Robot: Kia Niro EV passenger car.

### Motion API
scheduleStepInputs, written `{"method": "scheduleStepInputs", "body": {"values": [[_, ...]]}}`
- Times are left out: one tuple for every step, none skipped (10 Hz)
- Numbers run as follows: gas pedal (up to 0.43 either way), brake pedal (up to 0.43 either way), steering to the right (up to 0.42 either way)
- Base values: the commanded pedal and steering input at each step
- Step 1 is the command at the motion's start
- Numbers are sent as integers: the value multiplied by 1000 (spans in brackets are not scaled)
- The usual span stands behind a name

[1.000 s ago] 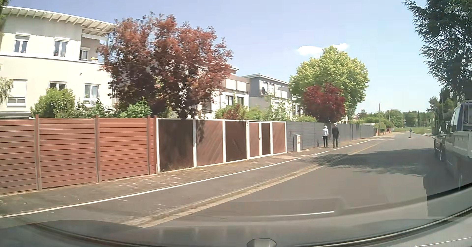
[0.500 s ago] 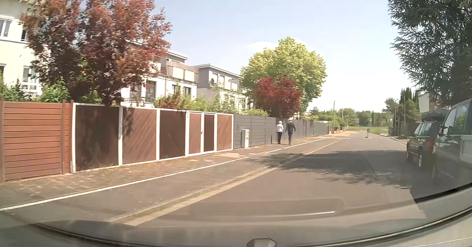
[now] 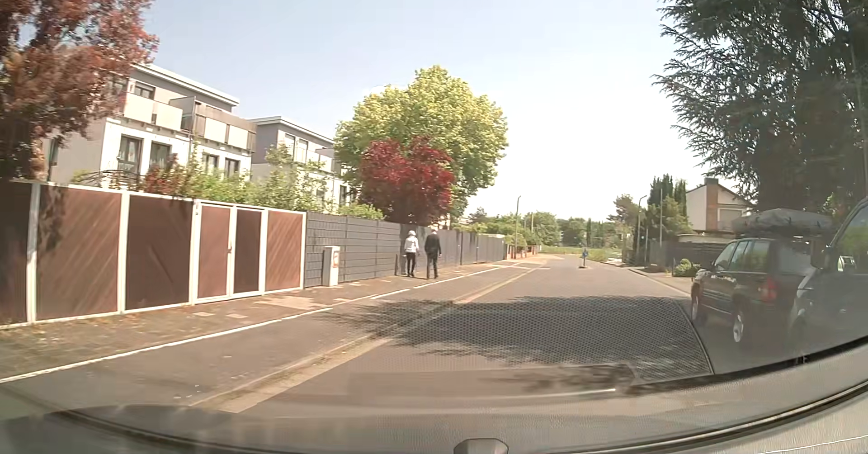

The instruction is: Follow the waypoints while adhering to traffic rules and regulations

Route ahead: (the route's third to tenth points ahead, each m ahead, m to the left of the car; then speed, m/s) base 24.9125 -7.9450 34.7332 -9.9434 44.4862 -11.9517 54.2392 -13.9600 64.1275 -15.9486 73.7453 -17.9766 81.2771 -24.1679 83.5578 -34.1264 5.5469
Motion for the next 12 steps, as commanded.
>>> {"method": "scheduleStepInputs", "body": {"values": [[358, 0, 249], [398, 0, 219], [429, 0, 188], [461, 0, 167], [480, 0, 144], [531, 0, 127], [551, 0, 124], [559, 0, 124], [591, 0, 124], [610, 0, 120], [622, 0, 115], [622, 0, 105]]}}
